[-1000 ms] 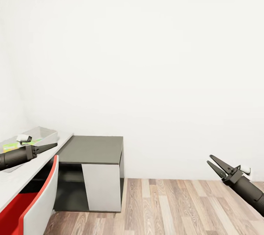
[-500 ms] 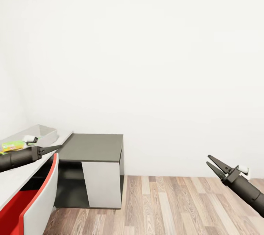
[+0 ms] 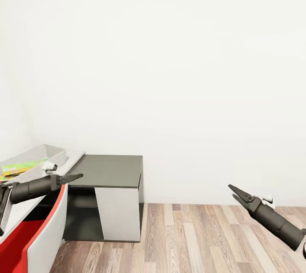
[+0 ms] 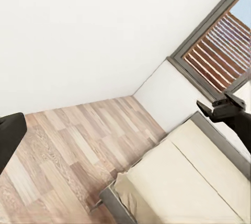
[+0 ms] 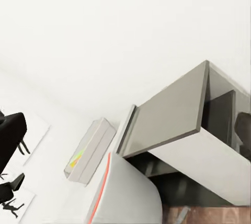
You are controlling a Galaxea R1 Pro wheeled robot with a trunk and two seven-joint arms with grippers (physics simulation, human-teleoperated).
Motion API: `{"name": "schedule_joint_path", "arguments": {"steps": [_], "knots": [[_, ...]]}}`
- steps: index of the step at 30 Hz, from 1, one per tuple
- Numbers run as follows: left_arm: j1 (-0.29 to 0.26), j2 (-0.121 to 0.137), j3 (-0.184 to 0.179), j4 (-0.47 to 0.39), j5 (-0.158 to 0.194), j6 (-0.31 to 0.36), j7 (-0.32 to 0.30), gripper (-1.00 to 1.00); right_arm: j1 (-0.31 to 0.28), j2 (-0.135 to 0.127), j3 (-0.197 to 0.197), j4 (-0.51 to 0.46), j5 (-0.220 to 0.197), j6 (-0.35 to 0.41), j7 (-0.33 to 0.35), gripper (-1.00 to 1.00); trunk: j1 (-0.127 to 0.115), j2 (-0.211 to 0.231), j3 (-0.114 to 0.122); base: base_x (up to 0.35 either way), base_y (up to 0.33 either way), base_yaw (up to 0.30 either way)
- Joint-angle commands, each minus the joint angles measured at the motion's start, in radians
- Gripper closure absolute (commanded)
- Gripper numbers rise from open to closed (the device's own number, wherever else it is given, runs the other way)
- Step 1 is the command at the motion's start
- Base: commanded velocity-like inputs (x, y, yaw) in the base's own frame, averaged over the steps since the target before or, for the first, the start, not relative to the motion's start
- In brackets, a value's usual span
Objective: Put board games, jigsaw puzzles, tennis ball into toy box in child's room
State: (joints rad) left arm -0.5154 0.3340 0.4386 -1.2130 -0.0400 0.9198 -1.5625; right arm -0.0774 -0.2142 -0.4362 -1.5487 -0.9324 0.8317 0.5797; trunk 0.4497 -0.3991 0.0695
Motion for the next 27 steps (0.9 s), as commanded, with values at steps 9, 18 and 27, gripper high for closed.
{"name": "schedule_joint_path", "arguments": {"steps": [9,18,27], "knots": [[-0.001,-0.01,-0.103,0.177,-0.042,-0.072,0.202,-1.0,-0.018,-0.002,0.08,0.044,-0.001,0.017,-0.121,-1.0,0.0,-0.001,0.0,0.0,0.0,0.0],[0.0,-0.015,-0.111,0.494,-0.093,-0.301,0.347,-1.0,-0.011,0.047,0.118,0.253,0.312,-0.018,-0.119,-1.0,0.0,-0.001,0.0,0.0,0.0,0.0],[0.0,-0.026,-0.11,0.7,-0.128,-0.461,0.552,-1.0,-0.011,0.111,0.125,0.509,0.603,-0.208,-0.127,-1.0,0.0,-0.001,0.0,0.0,0.0,0.0]]}}
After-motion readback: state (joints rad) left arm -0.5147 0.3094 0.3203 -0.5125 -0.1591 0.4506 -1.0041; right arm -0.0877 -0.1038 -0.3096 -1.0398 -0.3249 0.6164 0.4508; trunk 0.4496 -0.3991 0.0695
